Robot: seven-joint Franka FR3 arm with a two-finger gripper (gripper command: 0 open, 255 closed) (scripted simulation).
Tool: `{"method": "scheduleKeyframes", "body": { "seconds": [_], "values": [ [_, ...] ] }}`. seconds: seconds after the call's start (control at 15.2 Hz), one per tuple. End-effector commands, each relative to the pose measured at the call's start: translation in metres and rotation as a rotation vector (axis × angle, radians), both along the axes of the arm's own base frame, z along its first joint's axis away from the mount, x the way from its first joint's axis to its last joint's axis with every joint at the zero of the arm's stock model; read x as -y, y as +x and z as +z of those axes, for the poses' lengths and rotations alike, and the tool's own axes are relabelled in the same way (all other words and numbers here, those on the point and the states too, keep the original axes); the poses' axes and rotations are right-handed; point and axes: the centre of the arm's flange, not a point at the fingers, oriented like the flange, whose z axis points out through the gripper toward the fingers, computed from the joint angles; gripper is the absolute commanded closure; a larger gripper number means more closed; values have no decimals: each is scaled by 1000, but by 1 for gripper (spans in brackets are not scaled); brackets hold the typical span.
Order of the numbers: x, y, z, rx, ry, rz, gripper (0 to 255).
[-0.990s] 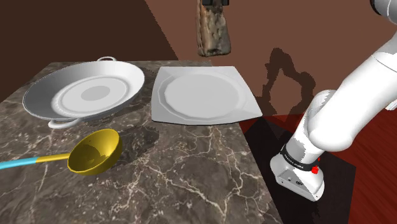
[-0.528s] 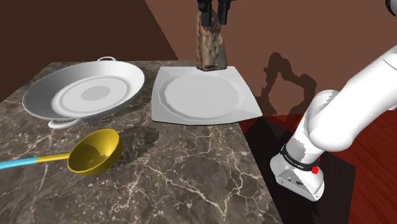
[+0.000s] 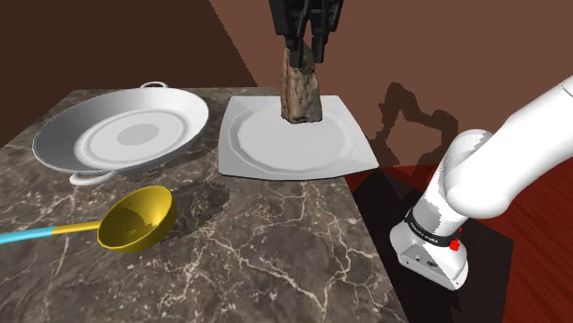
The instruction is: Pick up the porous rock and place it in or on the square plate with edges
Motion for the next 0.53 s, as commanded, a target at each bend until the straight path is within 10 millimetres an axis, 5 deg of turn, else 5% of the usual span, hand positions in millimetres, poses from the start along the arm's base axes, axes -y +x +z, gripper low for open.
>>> {"method": "scheduleKeyframes", "body": {
  "seconds": [0.0, 0.46],
  "values": [
    [0, 0, -12, 1, 0, 0, 255],
    [0, 0, -23, 1, 0, 0, 255]
  ]
}}
